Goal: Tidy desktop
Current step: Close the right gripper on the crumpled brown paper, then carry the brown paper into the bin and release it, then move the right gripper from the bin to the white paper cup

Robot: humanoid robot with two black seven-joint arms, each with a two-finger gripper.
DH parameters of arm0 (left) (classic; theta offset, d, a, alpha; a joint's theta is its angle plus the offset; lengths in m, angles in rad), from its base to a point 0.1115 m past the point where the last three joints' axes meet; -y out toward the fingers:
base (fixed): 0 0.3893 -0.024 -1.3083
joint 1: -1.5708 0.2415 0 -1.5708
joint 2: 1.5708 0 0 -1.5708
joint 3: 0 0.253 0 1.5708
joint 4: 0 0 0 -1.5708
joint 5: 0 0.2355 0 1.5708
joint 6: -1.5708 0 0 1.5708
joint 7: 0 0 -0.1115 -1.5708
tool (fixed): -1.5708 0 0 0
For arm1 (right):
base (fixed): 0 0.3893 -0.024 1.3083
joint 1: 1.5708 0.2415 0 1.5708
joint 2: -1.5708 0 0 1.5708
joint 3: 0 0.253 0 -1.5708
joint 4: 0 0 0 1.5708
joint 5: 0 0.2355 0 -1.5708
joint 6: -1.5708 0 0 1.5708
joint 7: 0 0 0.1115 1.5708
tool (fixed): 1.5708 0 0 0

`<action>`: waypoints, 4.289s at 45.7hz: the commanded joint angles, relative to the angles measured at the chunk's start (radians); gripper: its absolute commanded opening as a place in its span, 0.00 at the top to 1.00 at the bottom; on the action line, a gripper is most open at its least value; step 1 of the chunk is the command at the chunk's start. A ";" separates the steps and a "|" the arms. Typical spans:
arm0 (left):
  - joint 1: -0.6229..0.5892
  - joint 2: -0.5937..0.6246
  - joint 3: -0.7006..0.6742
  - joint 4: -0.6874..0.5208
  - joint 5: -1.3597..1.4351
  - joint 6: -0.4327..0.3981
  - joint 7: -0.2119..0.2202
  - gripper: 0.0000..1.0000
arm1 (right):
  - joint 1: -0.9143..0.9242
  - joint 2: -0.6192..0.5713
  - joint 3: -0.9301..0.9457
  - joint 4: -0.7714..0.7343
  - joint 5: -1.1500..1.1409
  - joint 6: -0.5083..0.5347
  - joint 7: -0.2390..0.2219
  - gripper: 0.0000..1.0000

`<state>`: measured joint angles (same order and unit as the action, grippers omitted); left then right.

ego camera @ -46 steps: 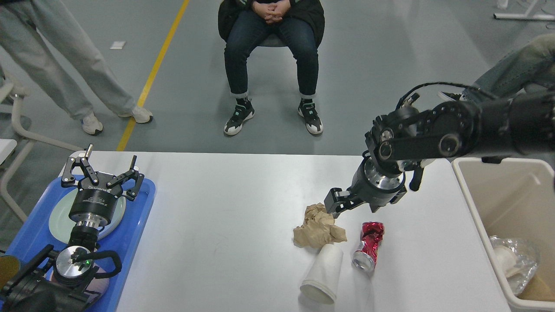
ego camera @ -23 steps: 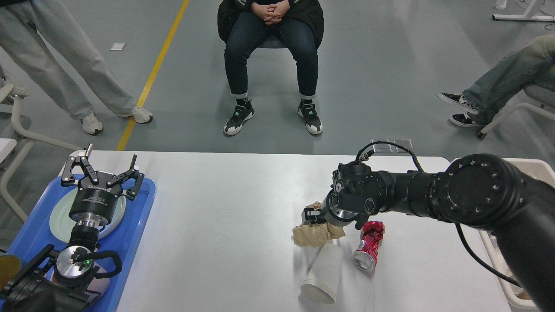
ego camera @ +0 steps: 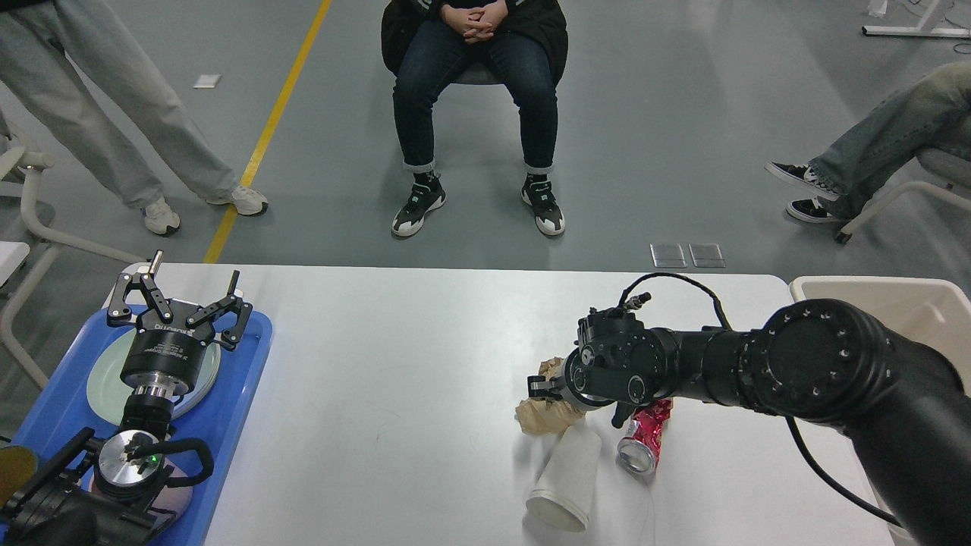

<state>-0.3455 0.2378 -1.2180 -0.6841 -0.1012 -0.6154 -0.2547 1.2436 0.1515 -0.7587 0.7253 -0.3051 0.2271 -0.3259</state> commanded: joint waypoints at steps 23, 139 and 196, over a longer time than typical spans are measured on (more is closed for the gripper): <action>-0.001 0.000 0.000 0.000 0.000 0.000 0.000 0.04 | 0.025 -0.003 0.015 0.045 0.067 -0.060 -0.004 1.00; 0.000 0.000 0.000 0.000 0.000 0.000 -0.002 0.04 | -0.744 -0.570 -0.024 -0.665 0.156 -0.192 0.349 1.00; 0.000 0.000 0.000 0.000 0.000 0.000 -0.002 0.04 | 0.304 -0.810 -0.306 0.307 -0.031 0.285 -0.047 0.00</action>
<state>-0.3452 0.2377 -1.2180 -0.6841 -0.1013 -0.6150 -0.2562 1.2850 -0.6712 -0.9962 0.8962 -0.3351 0.3129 -0.2739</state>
